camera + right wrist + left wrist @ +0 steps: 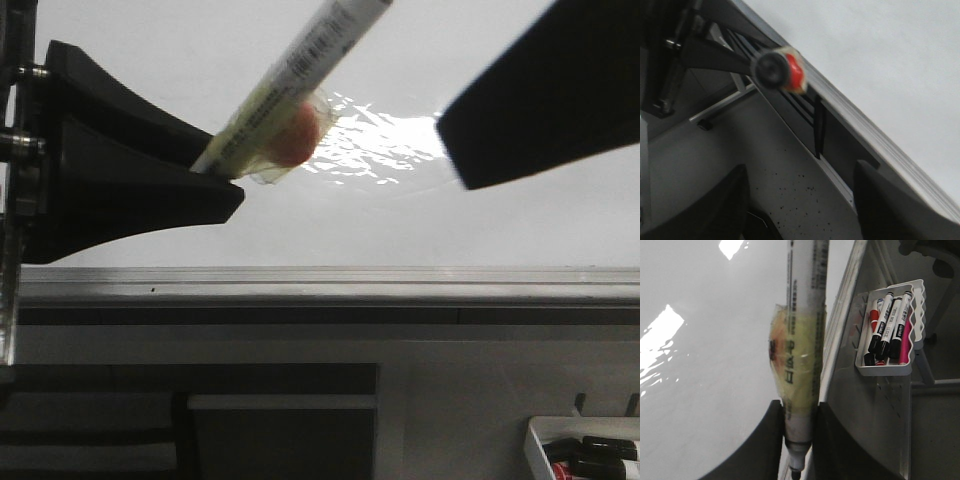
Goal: Write number 4 on whiteboard
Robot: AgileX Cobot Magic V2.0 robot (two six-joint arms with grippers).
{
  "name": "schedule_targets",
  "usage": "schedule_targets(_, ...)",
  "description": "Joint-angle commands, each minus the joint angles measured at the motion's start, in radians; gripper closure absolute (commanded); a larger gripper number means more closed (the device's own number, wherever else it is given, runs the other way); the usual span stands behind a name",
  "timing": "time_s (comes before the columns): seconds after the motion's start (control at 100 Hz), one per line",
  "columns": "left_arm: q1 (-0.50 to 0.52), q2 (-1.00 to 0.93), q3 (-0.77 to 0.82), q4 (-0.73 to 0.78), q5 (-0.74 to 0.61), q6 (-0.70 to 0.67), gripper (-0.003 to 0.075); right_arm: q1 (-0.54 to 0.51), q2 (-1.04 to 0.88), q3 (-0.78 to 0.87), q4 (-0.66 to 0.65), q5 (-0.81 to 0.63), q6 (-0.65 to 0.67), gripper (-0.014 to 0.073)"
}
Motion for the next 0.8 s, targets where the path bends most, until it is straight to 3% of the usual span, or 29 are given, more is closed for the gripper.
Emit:
schedule_targets(0.0,-0.001,-0.021,-0.022,0.04,-0.079,-0.005,0.0741,0.037,0.043,-0.051,-0.031,-0.133,-0.02,0.0184)
schedule_targets(0.15,-0.001,-0.021,-0.022,0.061,-0.077,-0.005,0.0741,0.04,0.109,-0.074,-0.033,-0.22,-0.02,0.0184)
schedule_targets(0.32,-0.001,-0.021,-0.022,0.061,-0.077,-0.005,0.0741,0.04,0.15,-0.118,-0.033,-0.222,-0.02,0.0195)
schedule_targets(0.42,-0.001,-0.021,-0.022,0.061,-0.077,-0.005,0.0741,0.04,0.152,-0.126,-0.037,-0.193,-0.02,0.0305)
schedule_targets(0.59,-0.001,-0.021,-0.022,0.06,-0.079,-0.005,0.0741,0.04,0.152,-0.126,-0.04,-0.123,-0.02,0.0662)
schedule_targets(0.71,-0.001,-0.021,-0.022,0.057,-0.079,-0.005,0.0736,0.04,0.152,-0.126,-0.04,-0.111,-0.02,0.0661)
schedule_targets(0.79,-0.001,-0.021,-0.022,0.055,-0.083,-0.005,0.0689,0.04,0.152,-0.126,-0.04,-0.108,-0.02,0.0661)
